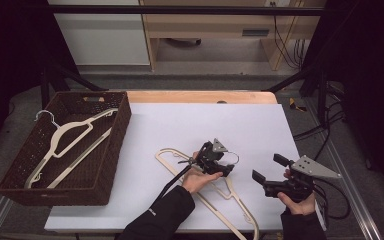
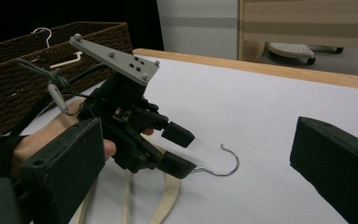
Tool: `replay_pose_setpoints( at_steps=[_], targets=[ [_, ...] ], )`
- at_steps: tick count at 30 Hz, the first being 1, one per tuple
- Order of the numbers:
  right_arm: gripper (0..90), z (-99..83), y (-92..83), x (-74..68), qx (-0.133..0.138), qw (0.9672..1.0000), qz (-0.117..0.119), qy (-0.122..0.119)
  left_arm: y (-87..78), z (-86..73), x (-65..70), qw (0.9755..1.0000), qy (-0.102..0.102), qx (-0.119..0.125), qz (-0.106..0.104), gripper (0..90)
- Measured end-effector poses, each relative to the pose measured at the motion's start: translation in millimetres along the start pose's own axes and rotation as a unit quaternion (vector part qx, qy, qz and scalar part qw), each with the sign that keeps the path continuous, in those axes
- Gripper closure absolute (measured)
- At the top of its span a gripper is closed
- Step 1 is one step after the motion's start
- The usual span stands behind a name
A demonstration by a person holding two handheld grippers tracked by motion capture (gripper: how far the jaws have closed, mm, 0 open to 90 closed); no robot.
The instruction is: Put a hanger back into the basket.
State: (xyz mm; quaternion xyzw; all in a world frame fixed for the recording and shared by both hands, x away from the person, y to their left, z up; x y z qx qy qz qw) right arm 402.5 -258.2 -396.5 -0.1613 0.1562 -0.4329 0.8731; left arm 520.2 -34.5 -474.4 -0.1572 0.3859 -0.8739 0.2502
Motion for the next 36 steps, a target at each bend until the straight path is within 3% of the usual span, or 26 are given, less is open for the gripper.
replay_pose_setpoints(
  at_steps=[7,17,20,26,33,36],
  targets=[
    [3.4,-0.1,-0.4,0.6,-0.001,1.0000,-0.002,0.000,9.4,-3.2,-0.7,0.9998,0.004,-0.020,0.001,51.2],
    [3.6,-0.2,-0.4,0.5,-0.003,1.0000,-0.002,0.002,10.5,-2.8,6.9,0.9989,0.006,-0.037,0.029,62.7],
    [3.6,-0.1,-0.5,0.6,-0.003,1.0000,-0.002,0.003,11.5,-1.9,10.3,0.9980,-0.002,-0.037,0.050,66.4],
    [3.6,0.1,-0.3,0.3,-0.004,1.0000,-0.002,0.003,11.5,0.3,12.3,0.9971,-0.017,-0.047,0.057,73.7],
    [3.6,0.0,0.2,0.4,-0.006,1.0000,-0.002,0.003,11.8,2.8,17.1,0.9962,-0.008,-0.060,0.062,83.8],
    [3.7,-0.1,0.8,0.1,-0.008,1.0000,0.000,0.004,11.5,3.0,15.3,0.9963,-0.020,-0.060,0.058,87.3]
  ],
)
Point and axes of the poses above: each handheld gripper's, and its own axes: y roughly forward along the jaws, z roughly out of its top, x roughly to its right, the point moved 1 cm from there along y, roughly forward along the jaws, and after that the axes turned 8 degrees about -x, right-handed, at the moved point
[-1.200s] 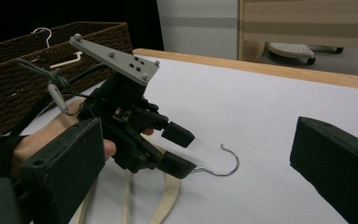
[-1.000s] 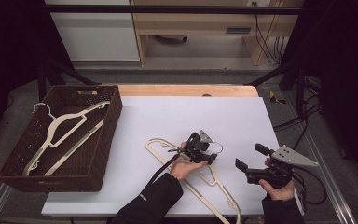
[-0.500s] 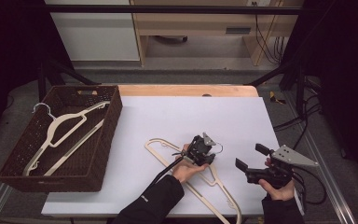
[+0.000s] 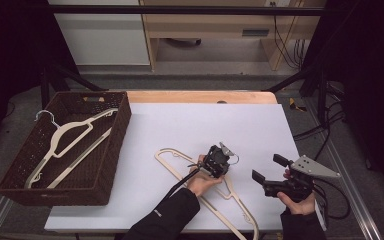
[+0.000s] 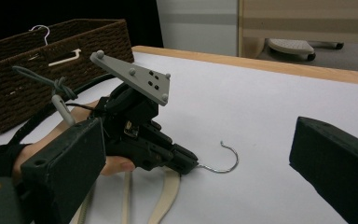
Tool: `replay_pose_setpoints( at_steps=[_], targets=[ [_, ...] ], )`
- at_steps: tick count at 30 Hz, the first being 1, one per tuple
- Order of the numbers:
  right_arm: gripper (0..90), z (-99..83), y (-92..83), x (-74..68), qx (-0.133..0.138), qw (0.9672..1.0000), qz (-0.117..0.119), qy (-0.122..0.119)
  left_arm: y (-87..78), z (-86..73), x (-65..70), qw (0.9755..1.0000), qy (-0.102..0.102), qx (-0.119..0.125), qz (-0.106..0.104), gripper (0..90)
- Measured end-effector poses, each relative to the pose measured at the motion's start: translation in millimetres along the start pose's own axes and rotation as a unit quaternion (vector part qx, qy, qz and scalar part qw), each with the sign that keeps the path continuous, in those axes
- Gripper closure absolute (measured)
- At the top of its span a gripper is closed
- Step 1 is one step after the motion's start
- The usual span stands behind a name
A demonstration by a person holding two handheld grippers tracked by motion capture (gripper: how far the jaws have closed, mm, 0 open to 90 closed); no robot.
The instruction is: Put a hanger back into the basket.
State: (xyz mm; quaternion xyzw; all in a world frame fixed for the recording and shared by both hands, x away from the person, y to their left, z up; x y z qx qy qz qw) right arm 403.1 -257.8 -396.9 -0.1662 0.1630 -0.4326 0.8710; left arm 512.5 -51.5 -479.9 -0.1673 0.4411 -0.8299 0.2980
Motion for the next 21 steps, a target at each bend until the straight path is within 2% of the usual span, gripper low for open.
replay_pose_setpoints(
  at_steps=[6,9,15,21],
  targets=[
    [4.1,-0.2,0.9,-0.5,-0.002,1.0000,0.004,0.003,-0.9,0.2,-2.4,0.9997,-0.018,-0.004,-0.013,88.5],
    [4.5,-0.5,1.5,-0.8,-0.005,1.0000,0.006,0.002,-3.1,-0.3,-3.9,0.9993,-0.032,0.004,-0.020,88.5],
    [6.0,-1.7,5.7,-3.1,-0.010,0.9998,0.015,0.004,-15.1,-0.5,-1.4,0.9990,-0.029,0.033,-0.012,88.6],
    [7.7,-4.8,15.4,-7.5,-0.031,0.9992,0.027,0.004,-30.4,-1.7,-0.6,0.9981,-0.022,0.058,-0.010,88.6]
  ],
)
Point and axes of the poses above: each handheld gripper's, and its own axes: y roughly forward along the jaws, z roughly out of its top, x roughly to its right, the point moved 1 cm from there along y, roughly forward along the jaws, and after that the axes turned 8 degrees about -x, right-handed, at the moved point
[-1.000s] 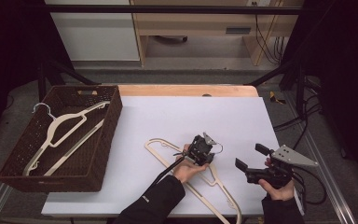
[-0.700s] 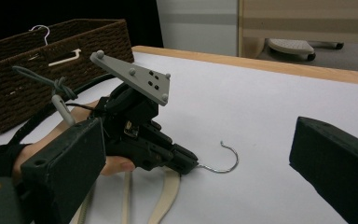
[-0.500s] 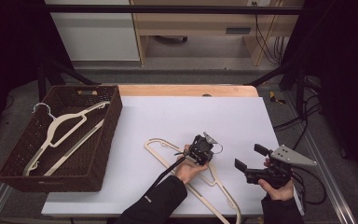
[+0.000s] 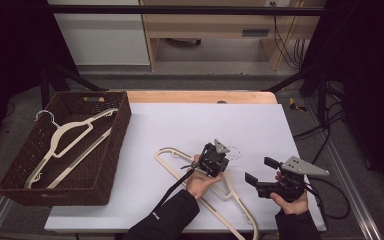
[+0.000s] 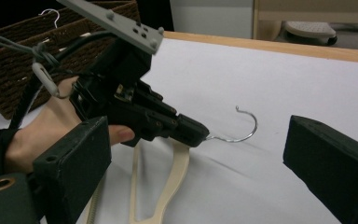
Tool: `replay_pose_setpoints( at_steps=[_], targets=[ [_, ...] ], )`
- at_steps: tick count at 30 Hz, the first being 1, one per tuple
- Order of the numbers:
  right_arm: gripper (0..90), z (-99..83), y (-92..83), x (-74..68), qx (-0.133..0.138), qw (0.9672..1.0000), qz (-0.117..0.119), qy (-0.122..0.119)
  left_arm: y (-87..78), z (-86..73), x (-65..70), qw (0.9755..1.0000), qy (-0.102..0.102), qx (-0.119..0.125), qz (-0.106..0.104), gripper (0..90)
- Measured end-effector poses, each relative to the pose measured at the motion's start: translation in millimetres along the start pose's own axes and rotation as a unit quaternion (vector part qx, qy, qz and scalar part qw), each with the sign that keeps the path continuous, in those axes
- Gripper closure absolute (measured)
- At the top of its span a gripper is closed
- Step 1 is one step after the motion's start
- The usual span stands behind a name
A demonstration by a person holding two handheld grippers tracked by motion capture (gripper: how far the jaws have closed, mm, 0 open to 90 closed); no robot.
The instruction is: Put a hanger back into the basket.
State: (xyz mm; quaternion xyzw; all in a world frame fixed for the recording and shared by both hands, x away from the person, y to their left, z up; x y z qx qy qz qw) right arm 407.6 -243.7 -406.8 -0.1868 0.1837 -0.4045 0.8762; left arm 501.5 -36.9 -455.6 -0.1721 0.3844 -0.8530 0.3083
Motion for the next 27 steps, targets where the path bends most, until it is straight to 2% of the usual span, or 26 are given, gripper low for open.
replay_pose_setpoints(
  at_steps=[4,5,16,20,21,27],
  targets=[
    [8.9,-0.7,4.4,-1.7,-0.004,0.9999,0.000,0.010,-9.6,0.6,0.6,0.9999,0.002,0.015,-0.001,88.6],
    [9.3,-1.2,5.9,-1.9,-0.007,0.9999,0.003,0.010,-12.2,0.8,-0.1,0.9999,0.008,0.014,0.001,88.6],
    [14.5,-10.4,34.6,-9.3,-0.061,0.9979,0.011,0.020,-27.7,-0.4,1.9,0.9992,0.012,0.039,0.000,88.6],
    [18.8,-12.4,40.0,-10.0,-0.070,0.9972,0.015,0.024,-33.5,-0.9,1.9,0.9989,0.013,0.045,-0.002,88.6],
    [20.1,-12.7,41.9,-11.2,-0.071,0.9969,0.015,0.032,-34.5,-1.0,2.1,0.9988,0.012,0.047,-0.002,88.7],
    [28.0,-17.3,52.9,-13.1,-0.092,0.9949,0.027,0.031,-40.2,-1.6,2.6,0.9985,0.014,0.053,-0.003,88.6]
  ],
)
Point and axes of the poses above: each handheld gripper's, and its own axes: y roughly forward along the jaws, z roughly out of its top, x roughly to its right, the point moved 1 cm from there along y, roughly forward along the jaws, and after that the axes turned 8 degrees about -x, right-handed, at the moved point
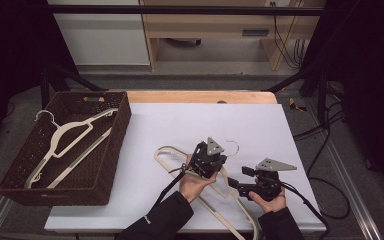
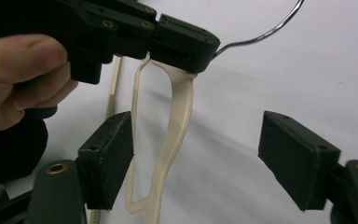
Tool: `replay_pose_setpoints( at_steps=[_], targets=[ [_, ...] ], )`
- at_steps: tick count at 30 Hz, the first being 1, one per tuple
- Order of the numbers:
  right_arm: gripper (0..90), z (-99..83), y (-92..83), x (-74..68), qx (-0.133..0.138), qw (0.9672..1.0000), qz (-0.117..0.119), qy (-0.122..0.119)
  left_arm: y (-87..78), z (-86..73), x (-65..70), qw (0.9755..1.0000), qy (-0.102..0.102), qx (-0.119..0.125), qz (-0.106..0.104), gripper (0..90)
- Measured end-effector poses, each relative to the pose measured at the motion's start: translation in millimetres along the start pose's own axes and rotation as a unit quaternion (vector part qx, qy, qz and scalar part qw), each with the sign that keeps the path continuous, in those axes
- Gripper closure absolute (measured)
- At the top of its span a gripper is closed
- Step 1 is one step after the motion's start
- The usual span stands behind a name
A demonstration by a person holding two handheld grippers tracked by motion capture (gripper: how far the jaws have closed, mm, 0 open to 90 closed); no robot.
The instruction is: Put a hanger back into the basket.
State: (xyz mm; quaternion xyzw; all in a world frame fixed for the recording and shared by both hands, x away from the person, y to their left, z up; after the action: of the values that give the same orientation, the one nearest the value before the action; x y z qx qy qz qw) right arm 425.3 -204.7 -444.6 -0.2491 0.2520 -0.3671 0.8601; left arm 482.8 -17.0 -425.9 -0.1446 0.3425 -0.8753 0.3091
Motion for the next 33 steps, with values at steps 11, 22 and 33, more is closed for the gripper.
replay_pose_setpoints(
  at_steps=[11,22,33],
  targets=[
    [52.4,1.1,20.6,-7.3,-0.036,0.9990,0.026,0.001,-9.2,-1.9,0.6,0.9999,0.007,0.010,-0.003,88.6],
    [76.2,2.9,24.8,-6.7,-0.056,0.9947,0.081,0.030,-16.5,-4.2,-0.2,0.9997,0.006,0.017,-0.014,88.5],
    [81.3,4.6,21.4,-8.6,-0.048,0.9911,0.111,0.056,-49.4,-6.7,-20.8,0.9988,0.012,0.032,-0.035,64.9]
  ],
)
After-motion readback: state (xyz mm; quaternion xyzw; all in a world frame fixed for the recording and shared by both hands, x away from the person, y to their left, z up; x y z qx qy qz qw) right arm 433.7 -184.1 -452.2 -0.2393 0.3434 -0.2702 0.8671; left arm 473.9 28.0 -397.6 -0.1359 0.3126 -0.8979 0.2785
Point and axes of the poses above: each handheld gripper's, and its own axes: y roughly forward along the jaws, z roughly out of its top, x roughly to its right, the point moved 1 cm from there along y, roughly forward along the jaws, and after that the axes turned 8 degrees about -x, right-handed, at the moved point
